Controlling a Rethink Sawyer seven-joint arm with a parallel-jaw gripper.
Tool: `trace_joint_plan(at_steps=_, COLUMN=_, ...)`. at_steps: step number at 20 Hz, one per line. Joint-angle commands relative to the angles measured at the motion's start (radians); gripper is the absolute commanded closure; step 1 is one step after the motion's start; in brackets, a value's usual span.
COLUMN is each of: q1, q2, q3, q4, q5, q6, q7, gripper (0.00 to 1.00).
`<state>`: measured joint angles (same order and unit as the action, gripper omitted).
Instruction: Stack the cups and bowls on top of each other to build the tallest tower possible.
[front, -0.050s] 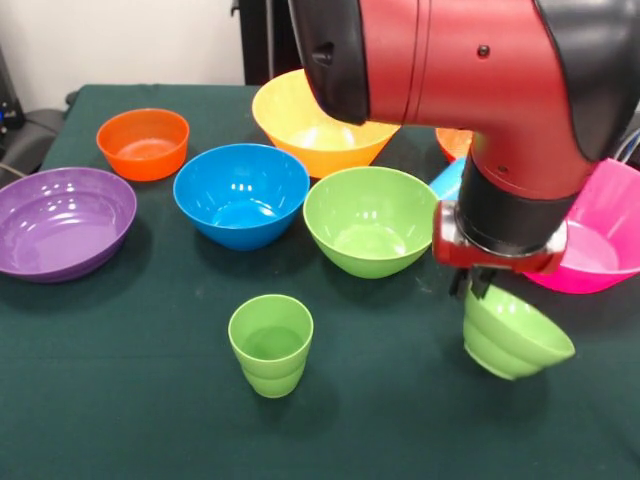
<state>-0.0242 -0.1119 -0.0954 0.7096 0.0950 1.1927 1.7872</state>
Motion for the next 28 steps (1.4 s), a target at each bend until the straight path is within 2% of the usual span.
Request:
trace_joint_plan(at_steps=1, q1=-0.025, q2=0.034, q3=0.139, q4=-0.012, q5=0.005, q6=0.276, q7=-0.117, gripper=1.00)
trace_joint_plan(at_steps=5, q1=-0.033, q2=0.099, q3=0.179, q4=-0.071, q5=0.005, q6=0.257, q7=-0.145, gripper=1.00)
trace_joint_plan(at_steps=9, q1=-0.043, q2=0.094, q3=0.208, q4=-0.028, q5=0.014, q6=0.181, q7=-0.150, gripper=1.00)
trace_joint_plan(at_steps=10, q1=-0.047, q2=0.089, q3=0.217, q4=-0.018, q5=0.007, q6=0.164, q7=-0.149, gripper=0.00)
trace_joint_plan(at_steps=21, q1=-0.064, q2=0.100, q3=0.271, q4=-0.049, q5=-0.019, q6=0.106, q7=-0.215, gripper=0.00)
trace_joint_plan(at_steps=28, q1=-0.069, q2=0.079, q3=0.271, q4=-0.047, q5=-0.050, q6=0.085, q7=-0.221, gripper=0.00)
